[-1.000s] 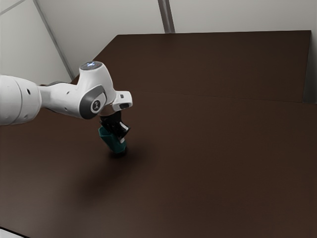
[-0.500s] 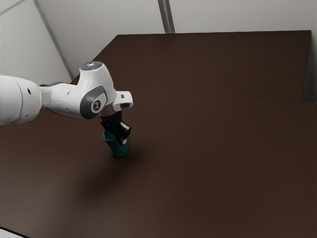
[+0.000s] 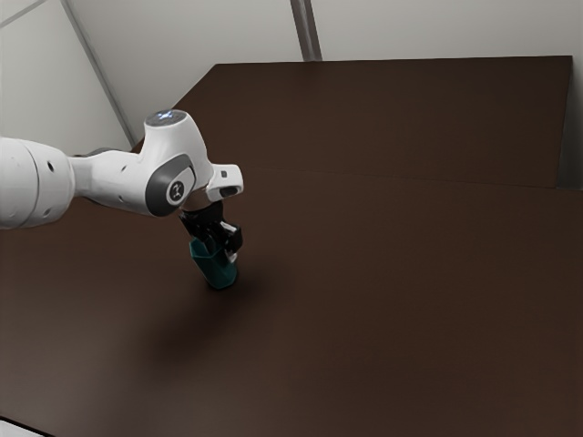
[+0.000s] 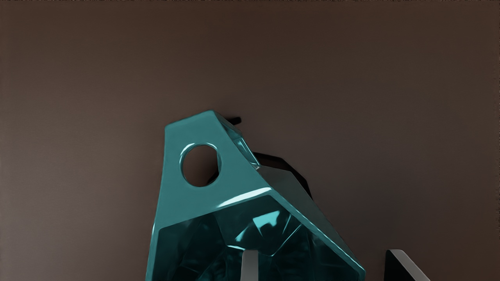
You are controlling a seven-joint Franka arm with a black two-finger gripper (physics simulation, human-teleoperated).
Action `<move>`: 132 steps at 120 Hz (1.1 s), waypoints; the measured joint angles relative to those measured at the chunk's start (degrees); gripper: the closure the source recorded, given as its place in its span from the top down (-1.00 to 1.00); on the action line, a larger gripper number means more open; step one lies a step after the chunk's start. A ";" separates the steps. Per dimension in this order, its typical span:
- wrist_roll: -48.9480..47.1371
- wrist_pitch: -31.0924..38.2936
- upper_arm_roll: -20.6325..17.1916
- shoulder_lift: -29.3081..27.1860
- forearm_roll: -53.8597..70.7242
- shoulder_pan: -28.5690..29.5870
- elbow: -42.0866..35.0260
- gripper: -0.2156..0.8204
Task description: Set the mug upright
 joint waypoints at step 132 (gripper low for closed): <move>-1.05 -23.36 -1.20 3.08 -3.21 1.40 28.62 0.51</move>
